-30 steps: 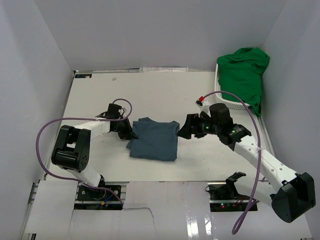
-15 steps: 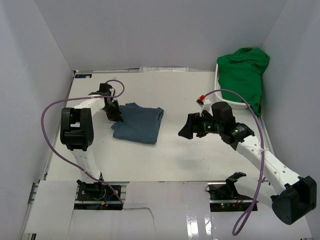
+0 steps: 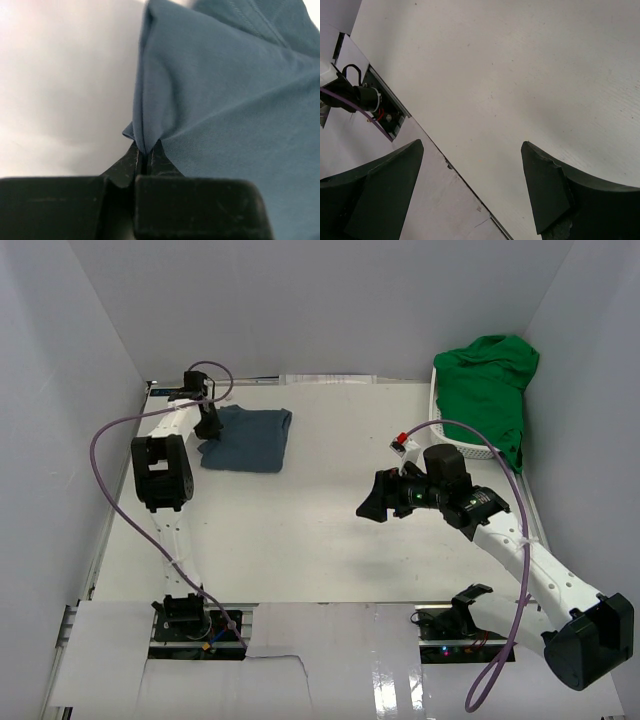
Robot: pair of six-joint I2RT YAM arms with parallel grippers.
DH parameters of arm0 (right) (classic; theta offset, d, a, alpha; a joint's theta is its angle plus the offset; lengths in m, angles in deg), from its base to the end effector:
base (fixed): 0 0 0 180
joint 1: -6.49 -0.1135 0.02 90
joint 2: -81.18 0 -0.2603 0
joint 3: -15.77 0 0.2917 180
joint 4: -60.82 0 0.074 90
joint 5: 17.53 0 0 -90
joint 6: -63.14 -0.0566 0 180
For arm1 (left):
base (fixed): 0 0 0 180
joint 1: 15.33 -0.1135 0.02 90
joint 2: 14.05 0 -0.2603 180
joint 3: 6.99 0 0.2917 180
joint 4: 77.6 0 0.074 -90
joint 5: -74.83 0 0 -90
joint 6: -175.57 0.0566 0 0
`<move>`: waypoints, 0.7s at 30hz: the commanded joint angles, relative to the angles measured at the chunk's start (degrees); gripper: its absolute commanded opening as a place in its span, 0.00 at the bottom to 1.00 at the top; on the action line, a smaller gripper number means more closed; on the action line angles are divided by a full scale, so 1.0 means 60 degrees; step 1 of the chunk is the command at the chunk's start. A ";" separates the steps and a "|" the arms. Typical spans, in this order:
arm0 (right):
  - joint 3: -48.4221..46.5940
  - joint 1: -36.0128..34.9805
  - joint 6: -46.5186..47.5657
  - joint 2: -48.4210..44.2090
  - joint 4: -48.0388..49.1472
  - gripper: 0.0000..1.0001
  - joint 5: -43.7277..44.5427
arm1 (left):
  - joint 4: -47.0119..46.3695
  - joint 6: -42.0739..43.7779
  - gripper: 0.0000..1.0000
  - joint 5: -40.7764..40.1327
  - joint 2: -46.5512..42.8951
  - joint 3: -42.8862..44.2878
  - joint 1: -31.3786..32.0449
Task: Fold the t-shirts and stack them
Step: Put the neatly folded tshirt into the corner of the board with the left arm
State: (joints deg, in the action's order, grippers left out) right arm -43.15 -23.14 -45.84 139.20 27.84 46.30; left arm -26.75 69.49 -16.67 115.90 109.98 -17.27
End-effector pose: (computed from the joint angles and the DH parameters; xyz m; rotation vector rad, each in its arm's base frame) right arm 0.2306 0.1599 0.2726 -0.4880 2.1735 0.9712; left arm 0.5286 0.0194 0.1303 -0.4285 2.6504 -0.0419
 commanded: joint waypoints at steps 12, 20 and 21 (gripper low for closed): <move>-0.0362 0.0089 0.0498 0.0729 -0.0057 0.86 -0.1189 | -0.2334 0.1638 0.00 -0.1844 0.2979 0.2712 -0.1318; -0.0347 0.0075 0.0454 0.1272 0.0016 0.86 -0.1746 | -0.3289 0.2181 0.00 -0.2372 0.3376 0.2976 -0.1669; -0.0405 0.0089 0.0454 0.1374 0.0031 0.86 -0.1746 | -0.3274 0.2138 0.00 -0.2460 0.3376 0.2948 -0.1728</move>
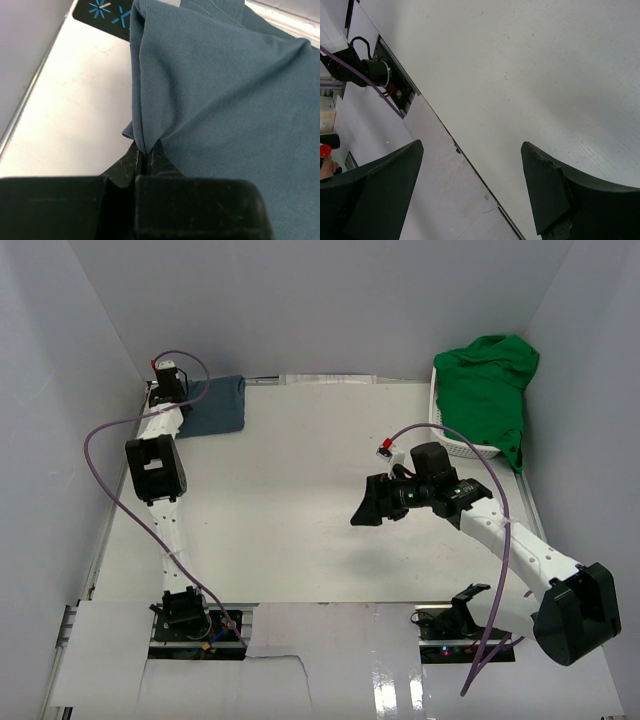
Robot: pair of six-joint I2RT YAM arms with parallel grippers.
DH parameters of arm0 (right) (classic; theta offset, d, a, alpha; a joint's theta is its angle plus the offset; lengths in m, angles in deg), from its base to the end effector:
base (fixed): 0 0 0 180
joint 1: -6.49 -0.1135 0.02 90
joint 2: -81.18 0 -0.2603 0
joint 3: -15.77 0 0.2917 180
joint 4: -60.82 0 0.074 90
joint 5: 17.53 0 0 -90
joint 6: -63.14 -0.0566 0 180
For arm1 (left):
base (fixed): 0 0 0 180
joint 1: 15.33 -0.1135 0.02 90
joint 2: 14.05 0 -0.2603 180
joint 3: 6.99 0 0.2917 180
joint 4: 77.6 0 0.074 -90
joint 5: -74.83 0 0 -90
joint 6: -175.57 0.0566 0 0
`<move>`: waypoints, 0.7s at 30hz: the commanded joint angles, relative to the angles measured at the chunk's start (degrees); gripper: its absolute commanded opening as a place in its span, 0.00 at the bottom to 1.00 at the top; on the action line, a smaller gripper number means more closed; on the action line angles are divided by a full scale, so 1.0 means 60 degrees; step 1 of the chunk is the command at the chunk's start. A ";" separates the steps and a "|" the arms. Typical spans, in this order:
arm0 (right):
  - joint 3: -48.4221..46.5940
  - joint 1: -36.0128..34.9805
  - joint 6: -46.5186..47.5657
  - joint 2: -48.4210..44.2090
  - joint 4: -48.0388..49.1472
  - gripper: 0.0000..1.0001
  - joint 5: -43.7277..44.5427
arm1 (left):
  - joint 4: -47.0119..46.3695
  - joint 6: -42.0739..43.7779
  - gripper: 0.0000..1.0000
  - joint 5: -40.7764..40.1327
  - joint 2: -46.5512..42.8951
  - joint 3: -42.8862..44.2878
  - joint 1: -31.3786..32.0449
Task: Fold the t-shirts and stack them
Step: Put the neatly folded tshirt into the corner of the board with the left arm
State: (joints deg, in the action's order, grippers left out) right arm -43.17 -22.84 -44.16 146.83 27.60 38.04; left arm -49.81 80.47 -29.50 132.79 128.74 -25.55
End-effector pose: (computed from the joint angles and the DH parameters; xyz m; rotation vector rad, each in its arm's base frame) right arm 0.2414 0.1724 0.2391 -0.5815 2.2899 1.0975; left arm 0.6120 0.1246 0.1188 -0.4322 2.2032 0.3293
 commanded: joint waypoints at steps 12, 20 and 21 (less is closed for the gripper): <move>-0.1646 0.0038 0.0334 0.0573 -0.1027 0.86 -0.0209 | 0.0481 0.1012 0.00 -0.0426 0.0516 0.0188 -0.0992; -0.1530 0.0024 -0.0031 0.0309 -0.0999 0.86 0.0100 | 0.0730 0.0631 0.00 0.0381 0.0867 0.0876 -0.1417; -0.1487 0.0038 -0.0075 0.0294 -0.0969 0.86 0.0100 | 0.0730 0.0602 0.00 0.0439 0.0925 0.0920 -0.1432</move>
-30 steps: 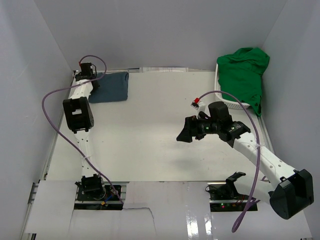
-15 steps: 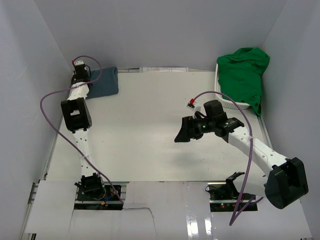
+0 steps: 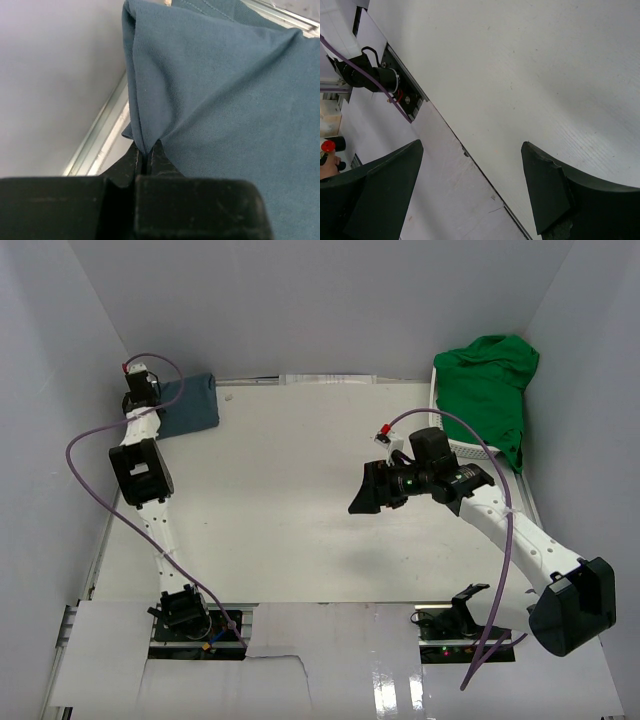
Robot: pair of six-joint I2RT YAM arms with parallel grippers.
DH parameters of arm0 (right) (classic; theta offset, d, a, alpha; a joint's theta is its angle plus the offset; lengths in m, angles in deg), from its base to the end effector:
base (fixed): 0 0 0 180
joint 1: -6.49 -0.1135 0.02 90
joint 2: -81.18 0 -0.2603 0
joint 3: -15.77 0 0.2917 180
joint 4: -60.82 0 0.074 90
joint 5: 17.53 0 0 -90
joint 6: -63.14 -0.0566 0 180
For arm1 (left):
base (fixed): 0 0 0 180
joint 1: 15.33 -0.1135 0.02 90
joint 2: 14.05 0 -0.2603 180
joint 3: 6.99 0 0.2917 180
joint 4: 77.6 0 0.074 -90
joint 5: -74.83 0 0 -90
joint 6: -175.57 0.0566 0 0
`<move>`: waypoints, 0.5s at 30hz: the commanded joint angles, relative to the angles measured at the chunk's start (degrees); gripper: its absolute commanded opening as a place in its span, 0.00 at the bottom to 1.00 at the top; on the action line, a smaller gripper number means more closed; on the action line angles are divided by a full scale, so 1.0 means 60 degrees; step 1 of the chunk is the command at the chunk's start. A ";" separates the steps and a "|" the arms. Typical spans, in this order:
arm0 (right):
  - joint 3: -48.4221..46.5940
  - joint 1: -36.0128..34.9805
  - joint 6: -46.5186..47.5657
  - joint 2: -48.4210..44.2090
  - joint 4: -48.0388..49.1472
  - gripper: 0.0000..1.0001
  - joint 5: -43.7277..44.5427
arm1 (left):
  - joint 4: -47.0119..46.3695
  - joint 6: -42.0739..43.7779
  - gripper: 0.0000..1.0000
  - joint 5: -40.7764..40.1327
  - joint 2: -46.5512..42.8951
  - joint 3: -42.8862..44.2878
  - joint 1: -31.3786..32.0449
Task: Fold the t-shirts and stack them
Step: Put the neatly folded tshirt into the corner of the board with the left arm
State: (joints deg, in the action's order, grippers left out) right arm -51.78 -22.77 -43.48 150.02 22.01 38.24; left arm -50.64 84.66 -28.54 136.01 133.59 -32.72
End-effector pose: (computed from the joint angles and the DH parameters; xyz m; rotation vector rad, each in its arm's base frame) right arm 0.2549 0.1793 0.2719 -0.5904 2.2874 1.0872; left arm 0.6041 0.2029 0.1187 -0.4814 2.1653 0.4170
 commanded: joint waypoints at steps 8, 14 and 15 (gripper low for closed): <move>0.0037 0.0013 -0.0350 -0.0150 0.0125 0.86 -0.0094 | 0.0898 -0.0025 0.00 0.0265 0.0537 0.0244 -0.0325; 0.0168 0.0027 -0.0320 -0.0208 0.0168 0.86 -0.0080 | 0.0898 -0.0171 0.21 -0.0042 0.0376 0.0346 -0.0442; 0.0169 0.0027 -0.0320 -0.0223 0.0154 0.86 -0.0094 | 0.0898 -0.0186 0.26 -0.0202 0.0361 0.0361 -0.0442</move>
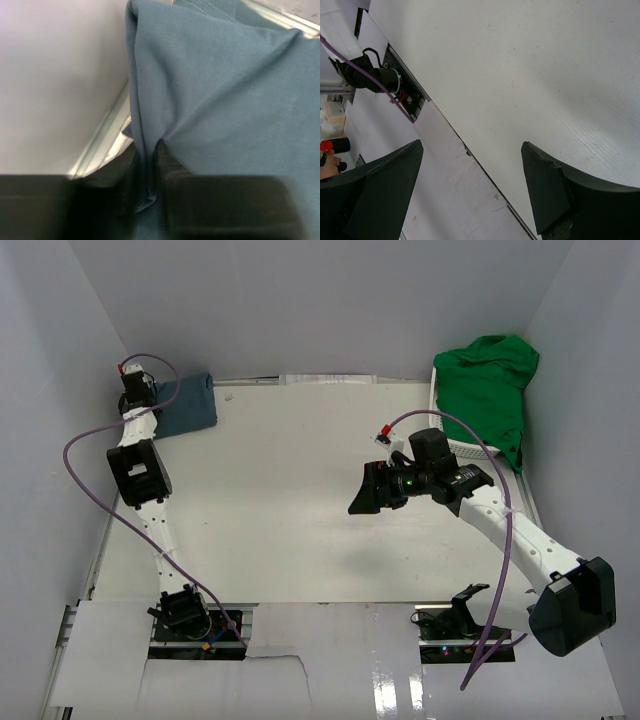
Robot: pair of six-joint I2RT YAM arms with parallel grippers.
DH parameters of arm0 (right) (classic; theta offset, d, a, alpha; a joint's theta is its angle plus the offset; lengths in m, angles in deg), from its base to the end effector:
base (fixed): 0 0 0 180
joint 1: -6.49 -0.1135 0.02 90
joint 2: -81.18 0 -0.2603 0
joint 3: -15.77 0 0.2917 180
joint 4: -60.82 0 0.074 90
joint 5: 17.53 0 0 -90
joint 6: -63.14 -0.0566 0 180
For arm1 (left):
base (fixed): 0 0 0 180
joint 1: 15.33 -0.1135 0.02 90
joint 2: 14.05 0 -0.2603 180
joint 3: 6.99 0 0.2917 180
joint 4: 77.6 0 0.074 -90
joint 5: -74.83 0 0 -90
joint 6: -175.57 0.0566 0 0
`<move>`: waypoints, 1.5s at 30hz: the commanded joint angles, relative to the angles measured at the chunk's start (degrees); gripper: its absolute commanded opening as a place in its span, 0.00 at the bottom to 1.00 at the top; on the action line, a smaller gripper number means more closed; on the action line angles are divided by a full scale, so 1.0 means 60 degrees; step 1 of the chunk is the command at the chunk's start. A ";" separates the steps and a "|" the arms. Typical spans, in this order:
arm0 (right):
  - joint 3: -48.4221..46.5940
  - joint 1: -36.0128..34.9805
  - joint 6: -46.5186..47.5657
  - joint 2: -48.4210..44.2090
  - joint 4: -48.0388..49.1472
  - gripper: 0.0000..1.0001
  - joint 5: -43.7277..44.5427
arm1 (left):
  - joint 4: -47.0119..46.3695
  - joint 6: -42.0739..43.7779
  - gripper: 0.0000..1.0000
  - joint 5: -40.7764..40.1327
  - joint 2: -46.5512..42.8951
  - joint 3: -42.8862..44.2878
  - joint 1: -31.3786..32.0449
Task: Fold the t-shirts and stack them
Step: Put the neatly folded tshirt into the corner of the board with the left arm
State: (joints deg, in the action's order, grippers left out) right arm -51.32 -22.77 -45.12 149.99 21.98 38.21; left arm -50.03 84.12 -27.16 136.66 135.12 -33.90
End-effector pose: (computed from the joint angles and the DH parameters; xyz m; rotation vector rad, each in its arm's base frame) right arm 0.2542 0.1789 0.2689 -0.5581 2.3109 1.1006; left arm 0.6028 0.2149 0.1209 -0.5005 2.1571 0.3967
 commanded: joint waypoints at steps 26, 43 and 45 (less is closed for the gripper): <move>0.0415 0.0027 -0.0120 -0.1054 0.0670 0.86 -0.0164 | 0.0123 0.0198 0.98 -0.2219 -0.5136 -0.3218 0.1467; -0.0274 0.0027 -0.0105 -0.1903 0.0612 0.92 0.1505 | 0.1777 -0.2921 0.98 0.3827 -1.2065 -1.0248 0.2420; -0.0259 0.0042 -0.0237 -0.2108 0.0728 0.91 0.1506 | 0.1777 -0.2806 0.98 0.4150 -1.2650 -1.0979 0.2581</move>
State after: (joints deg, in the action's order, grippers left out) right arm -50.23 -22.77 -45.95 139.66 23.91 45.51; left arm -42.70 69.21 -9.85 65.98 73.59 -19.71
